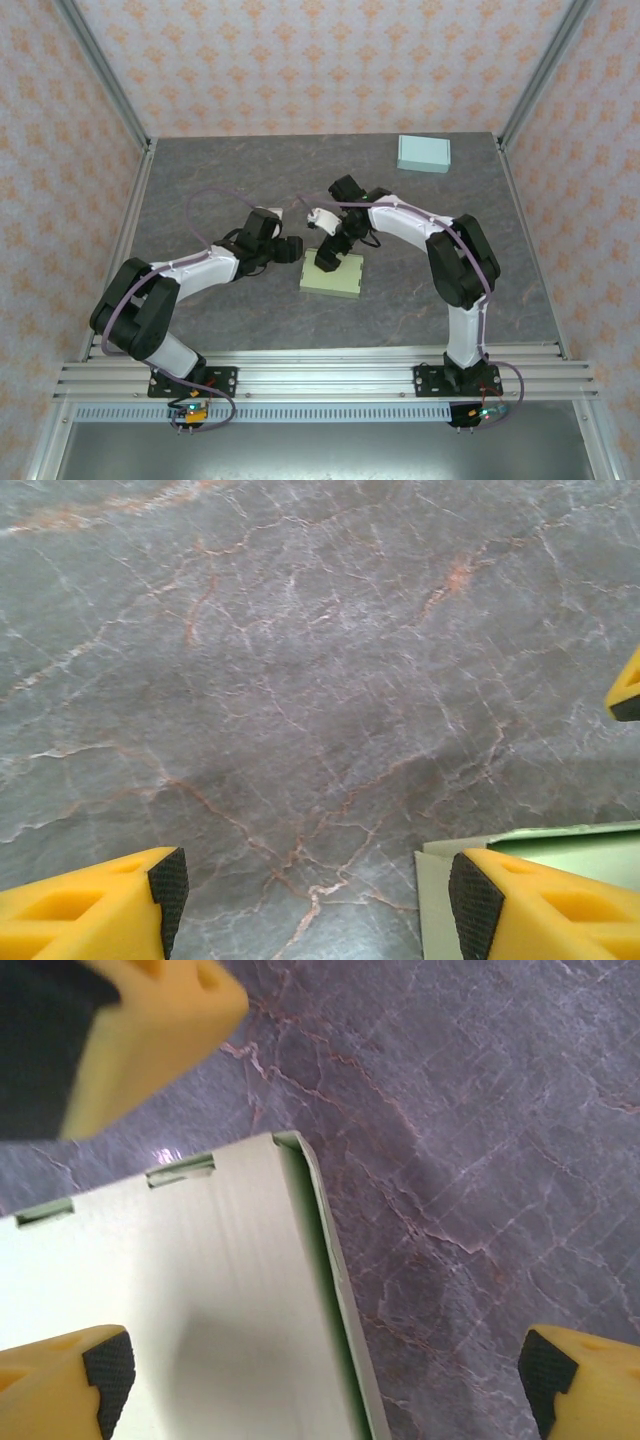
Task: Fold the paper box
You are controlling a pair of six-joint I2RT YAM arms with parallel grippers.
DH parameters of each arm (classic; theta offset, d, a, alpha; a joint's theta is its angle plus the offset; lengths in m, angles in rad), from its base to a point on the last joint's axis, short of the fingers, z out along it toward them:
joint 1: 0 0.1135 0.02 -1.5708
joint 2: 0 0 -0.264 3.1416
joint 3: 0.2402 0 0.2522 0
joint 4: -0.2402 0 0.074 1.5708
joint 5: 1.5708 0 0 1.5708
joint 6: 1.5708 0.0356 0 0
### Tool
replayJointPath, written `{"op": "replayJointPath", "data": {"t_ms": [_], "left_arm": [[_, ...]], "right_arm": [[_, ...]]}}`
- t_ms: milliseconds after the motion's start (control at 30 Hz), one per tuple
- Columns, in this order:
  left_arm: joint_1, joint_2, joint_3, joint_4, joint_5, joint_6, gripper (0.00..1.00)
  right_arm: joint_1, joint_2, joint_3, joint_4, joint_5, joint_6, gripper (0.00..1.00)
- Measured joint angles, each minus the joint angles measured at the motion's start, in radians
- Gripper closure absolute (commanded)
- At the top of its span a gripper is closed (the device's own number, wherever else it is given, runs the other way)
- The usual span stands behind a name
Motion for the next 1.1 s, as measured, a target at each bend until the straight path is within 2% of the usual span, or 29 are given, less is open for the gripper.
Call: {"op": "replayJointPath", "data": {"t_ms": [133, 233, 400, 667, 767, 833, 900, 933, 967, 1100], "left_arm": [[0.005, -0.007, -0.012, 0.0, 0.009, -0.025, 0.28], [0.042, -0.028, -0.039, -0.001, 0.008, -0.069, 0.28], [0.141, -0.028, -0.044, -0.033, 0.003, -0.124, 0.28], [0.181, -0.039, -0.044, -0.076, -0.002, -0.146, 0.28], [0.191, -0.039, -0.044, -0.077, -0.002, -0.148, 0.28], [0.196, -0.039, -0.044, -0.077, -0.002, -0.151, 0.28], [0.196, -0.039, -0.047, -0.076, -0.003, -0.161, 0.28], [0.196, -0.039, -0.05, -0.076, -0.003, -0.166, 0.28], [0.196, -0.039, -0.052, -0.076, -0.003, -0.167, 0.28], [0.197, -0.039, -0.057, -0.077, -0.003, -0.176, 0.28]], "right_arm": [[0.0, 0.0, 0.004, 0.0, -0.067, 0.064, 0.0], [0.017, 0.009, 0.018, 0.008, -0.081, 0.098, 0.01], [0.089, 0.057, 0.06, 0.043, -0.032, 0.141, 0.01], [0.157, 0.066, 0.053, 0.044, 0.062, 0.141, 0.01], [0.16, 0.066, 0.04, 0.047, 0.083, 0.145, 0.11], [0.169, 0.066, 0.04, 0.059, 0.105, 0.143, 0.3], [0.182, 0.064, 0.04, 0.091, 0.132, 0.135, 0.38], [0.188, 0.062, 0.038, 0.109, 0.15, 0.133, 0.46], [0.194, 0.06, 0.033, 0.13, 0.168, 0.123, 0.49], [0.204, 0.045, -0.01, 0.192, 0.227, 0.09, 0.48]]}}
